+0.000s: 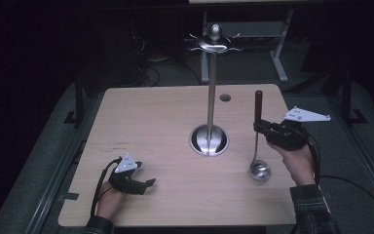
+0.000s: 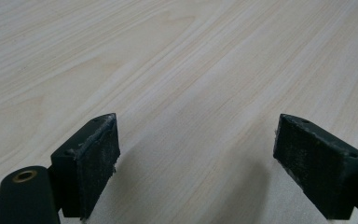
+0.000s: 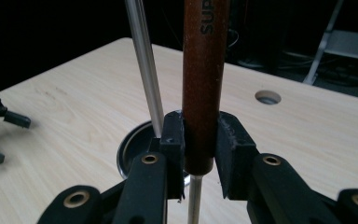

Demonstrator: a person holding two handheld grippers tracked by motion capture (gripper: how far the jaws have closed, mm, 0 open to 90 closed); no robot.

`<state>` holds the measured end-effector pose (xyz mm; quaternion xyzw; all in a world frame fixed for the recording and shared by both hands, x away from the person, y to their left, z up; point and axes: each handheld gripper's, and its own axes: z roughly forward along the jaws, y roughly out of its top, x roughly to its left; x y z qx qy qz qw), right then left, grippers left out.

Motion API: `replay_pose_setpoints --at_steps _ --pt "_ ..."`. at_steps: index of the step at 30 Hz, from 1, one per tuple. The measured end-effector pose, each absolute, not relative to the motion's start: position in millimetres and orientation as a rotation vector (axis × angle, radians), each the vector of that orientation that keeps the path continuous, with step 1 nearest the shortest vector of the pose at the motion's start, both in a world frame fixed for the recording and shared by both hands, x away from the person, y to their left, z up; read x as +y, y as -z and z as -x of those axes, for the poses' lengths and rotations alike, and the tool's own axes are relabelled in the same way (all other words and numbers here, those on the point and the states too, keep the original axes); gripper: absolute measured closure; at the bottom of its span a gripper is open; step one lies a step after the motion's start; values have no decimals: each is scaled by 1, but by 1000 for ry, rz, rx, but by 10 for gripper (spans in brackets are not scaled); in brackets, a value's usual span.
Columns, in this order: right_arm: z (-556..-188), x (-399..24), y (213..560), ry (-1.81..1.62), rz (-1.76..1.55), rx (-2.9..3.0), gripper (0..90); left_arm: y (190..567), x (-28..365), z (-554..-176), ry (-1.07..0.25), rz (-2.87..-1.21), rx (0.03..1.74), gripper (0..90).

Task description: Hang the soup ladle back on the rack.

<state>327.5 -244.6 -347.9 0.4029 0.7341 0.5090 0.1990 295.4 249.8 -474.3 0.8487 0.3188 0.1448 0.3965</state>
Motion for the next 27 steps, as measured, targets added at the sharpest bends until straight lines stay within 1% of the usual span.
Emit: replay_pose_setpoints --at_steps 10,27 --pt "-334 -243 335 -1476 -1111 2008 740 474 250 -295 -367 -2152 807 139" --pt "-346 -234 298 -1529 -1049 1999 740 474 250 -295 -367 -2154 808 140"
